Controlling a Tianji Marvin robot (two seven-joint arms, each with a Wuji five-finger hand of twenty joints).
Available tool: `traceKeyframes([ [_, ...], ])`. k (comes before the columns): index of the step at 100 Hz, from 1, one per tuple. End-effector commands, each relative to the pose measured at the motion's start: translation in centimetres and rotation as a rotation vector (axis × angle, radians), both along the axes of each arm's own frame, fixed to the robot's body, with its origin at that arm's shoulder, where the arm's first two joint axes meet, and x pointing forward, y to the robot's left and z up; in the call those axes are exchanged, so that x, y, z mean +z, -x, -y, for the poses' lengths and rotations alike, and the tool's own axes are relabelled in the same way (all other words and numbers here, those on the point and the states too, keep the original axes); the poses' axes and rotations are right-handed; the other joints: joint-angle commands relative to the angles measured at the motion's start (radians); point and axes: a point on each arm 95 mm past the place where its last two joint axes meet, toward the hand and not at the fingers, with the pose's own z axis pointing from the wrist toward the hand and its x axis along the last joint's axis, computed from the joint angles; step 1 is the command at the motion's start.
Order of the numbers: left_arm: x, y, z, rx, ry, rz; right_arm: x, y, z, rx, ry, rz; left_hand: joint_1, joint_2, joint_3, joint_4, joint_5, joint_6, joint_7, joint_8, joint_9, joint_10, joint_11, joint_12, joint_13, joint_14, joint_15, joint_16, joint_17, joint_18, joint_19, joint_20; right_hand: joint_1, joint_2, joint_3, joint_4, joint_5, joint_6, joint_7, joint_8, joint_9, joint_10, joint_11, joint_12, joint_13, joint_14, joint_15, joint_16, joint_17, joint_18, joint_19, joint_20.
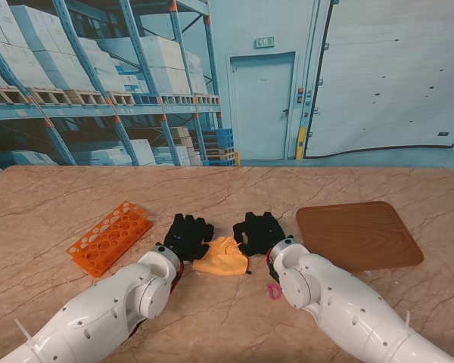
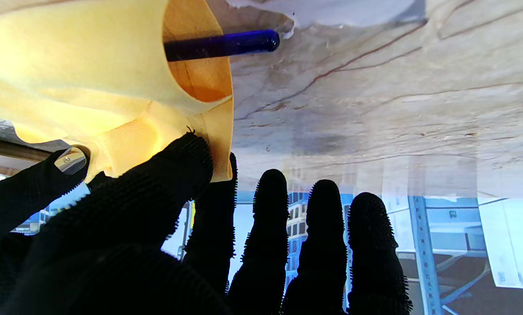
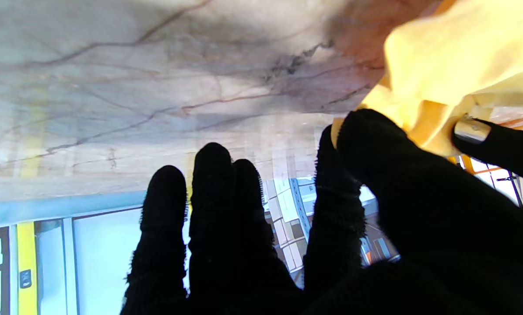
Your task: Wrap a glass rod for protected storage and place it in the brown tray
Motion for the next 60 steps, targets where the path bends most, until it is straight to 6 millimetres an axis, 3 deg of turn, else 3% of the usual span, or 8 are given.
traceKeyframes([
  [1,0.1,0.4,0.4,-0.010,0.016,0.002,0.3,0.3,-0.4,0.017,-0.011,0.009,0.040,0.010,0.011,-0.018,0.027,0.020,0.010,-0.003,0.026,-0.014,0.017,0.033,0.009,-0.018,0.014,-0.003,-0.001,-0.014,0.036,0.012,0.037,0.061,-0.003,-0.002,-0.007,-0.032,0.004,0.010,0.013,-0.001,0.001,-0.003,0.001,-0.002,0.008,-0.007,-0.013,-0.002,0.007,0.008],
  [60,1.1,2.1,-0.3,-0.055,0.038,0.017,1.2,1.8,0.6,0.114,0.011,0.040,0.010,-0.041,0.092,-0.015,0.053,0.022,0.011,-0.019,0.044,-0.012,0.006,0.047,0.013,-0.012,0.013,-0.007,-0.001,-0.010,0.039,0.007,0.040,0.042,0.006,-0.001,0.011,-0.018,-0.001,0.007,0.014,-0.001,0.002,-0.005,0.001,0.000,0.008,-0.010,-0.014,-0.003,0.006,0.008],
])
